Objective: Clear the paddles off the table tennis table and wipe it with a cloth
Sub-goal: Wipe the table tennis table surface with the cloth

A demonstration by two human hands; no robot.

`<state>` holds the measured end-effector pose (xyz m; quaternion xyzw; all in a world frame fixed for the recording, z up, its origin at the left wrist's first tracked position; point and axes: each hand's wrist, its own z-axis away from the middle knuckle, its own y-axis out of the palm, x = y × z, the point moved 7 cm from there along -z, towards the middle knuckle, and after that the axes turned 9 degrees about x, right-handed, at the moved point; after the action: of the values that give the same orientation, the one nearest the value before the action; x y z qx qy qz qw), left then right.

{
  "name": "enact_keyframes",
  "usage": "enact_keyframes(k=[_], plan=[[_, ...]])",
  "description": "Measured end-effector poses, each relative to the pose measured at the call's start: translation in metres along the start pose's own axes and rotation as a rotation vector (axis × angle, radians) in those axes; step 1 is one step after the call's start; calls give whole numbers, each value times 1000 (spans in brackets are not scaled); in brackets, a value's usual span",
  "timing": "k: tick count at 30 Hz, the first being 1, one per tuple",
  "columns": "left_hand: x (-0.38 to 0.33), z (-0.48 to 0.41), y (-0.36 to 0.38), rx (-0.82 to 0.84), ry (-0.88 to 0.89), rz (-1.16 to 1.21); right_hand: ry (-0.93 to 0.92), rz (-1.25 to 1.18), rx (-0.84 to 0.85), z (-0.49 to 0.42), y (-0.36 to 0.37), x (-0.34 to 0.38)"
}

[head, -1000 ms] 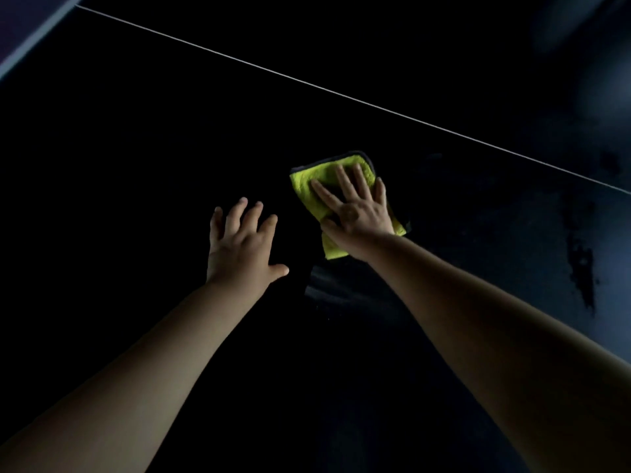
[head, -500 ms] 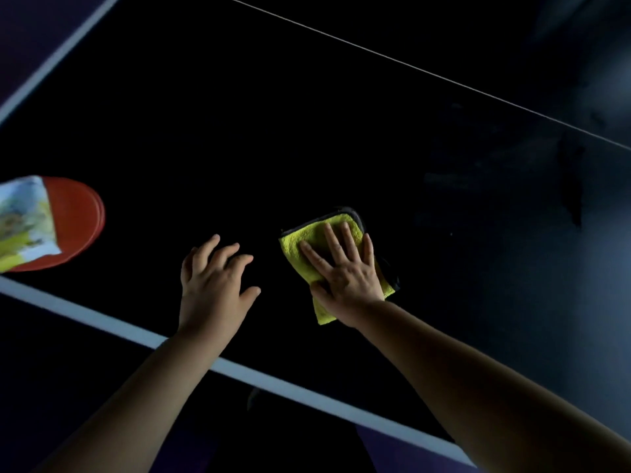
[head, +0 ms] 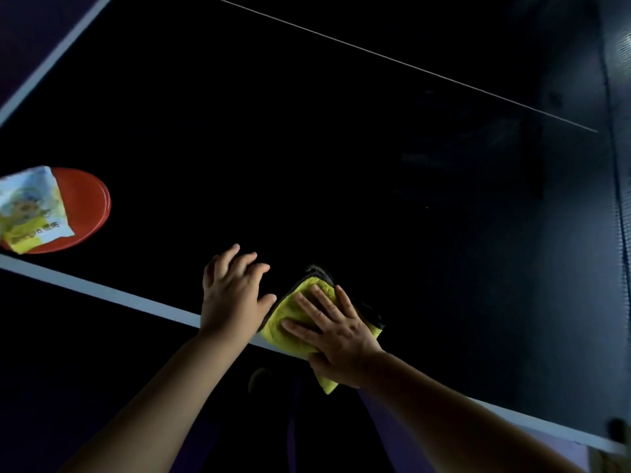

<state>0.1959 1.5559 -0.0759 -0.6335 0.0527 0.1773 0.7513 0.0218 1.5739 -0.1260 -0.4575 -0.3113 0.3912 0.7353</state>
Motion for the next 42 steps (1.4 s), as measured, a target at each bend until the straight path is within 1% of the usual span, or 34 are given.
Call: enact_keyframes(k=[3, 8, 16, 21, 24, 28, 32, 34, 38, 42], plan=[[-10, -11, 2, 44, -6, 0, -63, 70, 17, 7, 2, -26], [-40, -46, 15, 132, -12, -12, -76, 81, -1, -8, -8, -91], [-108, -143, 35, 198, -93, -34, 16, -14, -82, -69, -50, -254], [-150, -212, 44, 202, -103, -89, 124, -30, -139, -117, -79, -359], [-173, -243, 48, 266, -107, -148, 194, -56, -180, -143, -95, -414], [-193, -264, 54, 352, -97, -235, 299, -108, -184, -171, -112, -478], [-196, -266, 54, 353, -116, -232, 353, -129, -185, -190, -124, -535], [-198, -267, 54, 373, -131, -250, 398, -147, -173, -192, -128, -559], [-200, -268, 56, 400, -154, -264, 549, -240, -168, -175, -130, -594], [-199, -267, 58, 423, -165, -258, 602, -321, -154, -147, -122, -599]])
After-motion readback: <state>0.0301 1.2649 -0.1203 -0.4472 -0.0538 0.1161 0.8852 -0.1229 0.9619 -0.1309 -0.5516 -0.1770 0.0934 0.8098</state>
